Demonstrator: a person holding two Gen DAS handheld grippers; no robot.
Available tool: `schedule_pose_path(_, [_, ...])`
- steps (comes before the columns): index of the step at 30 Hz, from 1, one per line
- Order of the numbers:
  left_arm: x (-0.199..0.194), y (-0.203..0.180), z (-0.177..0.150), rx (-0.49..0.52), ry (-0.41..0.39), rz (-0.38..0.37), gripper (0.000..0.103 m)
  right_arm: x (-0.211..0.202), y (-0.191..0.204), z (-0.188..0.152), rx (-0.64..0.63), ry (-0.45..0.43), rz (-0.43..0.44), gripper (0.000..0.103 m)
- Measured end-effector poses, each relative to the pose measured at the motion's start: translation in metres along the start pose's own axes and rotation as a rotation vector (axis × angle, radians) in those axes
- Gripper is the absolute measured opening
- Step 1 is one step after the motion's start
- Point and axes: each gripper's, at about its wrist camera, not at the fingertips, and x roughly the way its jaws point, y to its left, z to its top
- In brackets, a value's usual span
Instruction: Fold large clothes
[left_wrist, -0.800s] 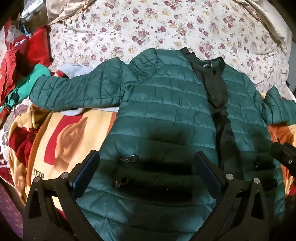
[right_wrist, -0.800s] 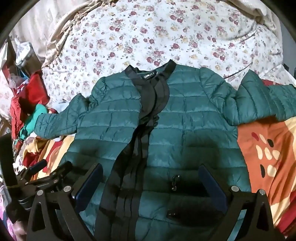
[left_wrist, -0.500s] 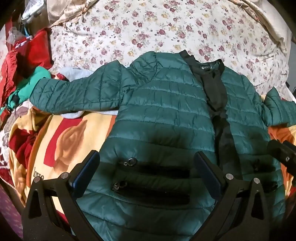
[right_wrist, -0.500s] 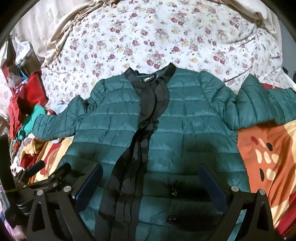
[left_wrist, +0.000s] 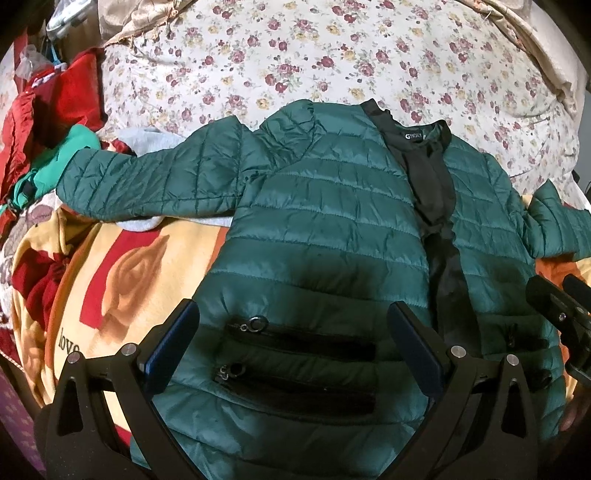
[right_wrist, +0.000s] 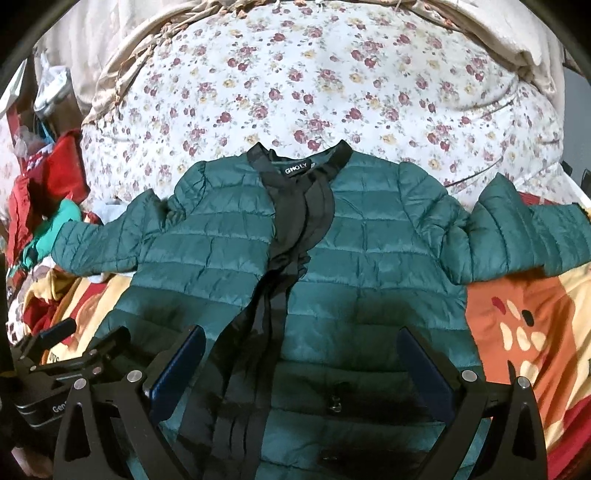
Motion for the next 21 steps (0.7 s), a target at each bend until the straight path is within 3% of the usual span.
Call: schedule_pose_path(21, [0.008,-0.001,-0.003,-0.02,0.016,0.013,0.102,0.015,0.003,0.001,0.002,0.038,0.009,0.103])
